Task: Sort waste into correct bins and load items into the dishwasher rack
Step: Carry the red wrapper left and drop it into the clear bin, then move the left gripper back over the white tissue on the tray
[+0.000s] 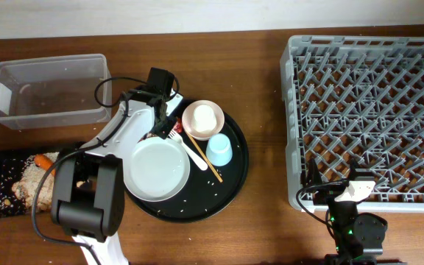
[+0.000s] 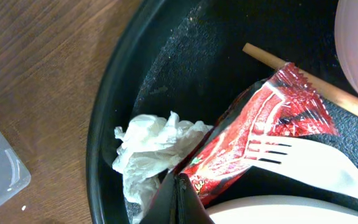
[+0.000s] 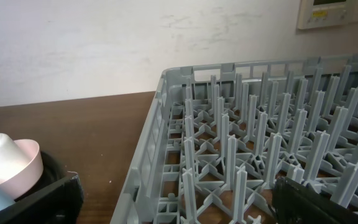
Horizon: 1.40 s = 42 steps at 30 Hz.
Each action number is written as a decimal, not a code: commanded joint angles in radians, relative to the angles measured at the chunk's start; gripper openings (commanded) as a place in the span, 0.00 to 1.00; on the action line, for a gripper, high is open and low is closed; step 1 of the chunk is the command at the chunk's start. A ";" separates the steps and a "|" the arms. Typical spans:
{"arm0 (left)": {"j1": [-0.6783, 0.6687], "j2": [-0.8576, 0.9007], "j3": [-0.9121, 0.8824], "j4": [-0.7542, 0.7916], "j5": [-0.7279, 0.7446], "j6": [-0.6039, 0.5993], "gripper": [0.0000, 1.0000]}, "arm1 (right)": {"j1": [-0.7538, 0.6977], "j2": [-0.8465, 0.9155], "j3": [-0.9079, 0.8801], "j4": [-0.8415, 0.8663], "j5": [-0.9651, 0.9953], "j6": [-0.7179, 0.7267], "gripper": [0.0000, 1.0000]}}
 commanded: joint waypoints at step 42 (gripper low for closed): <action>0.463 -0.356 0.022 0.362 0.643 -0.646 0.61 | -0.005 -0.006 -0.005 -0.004 0.004 0.000 0.99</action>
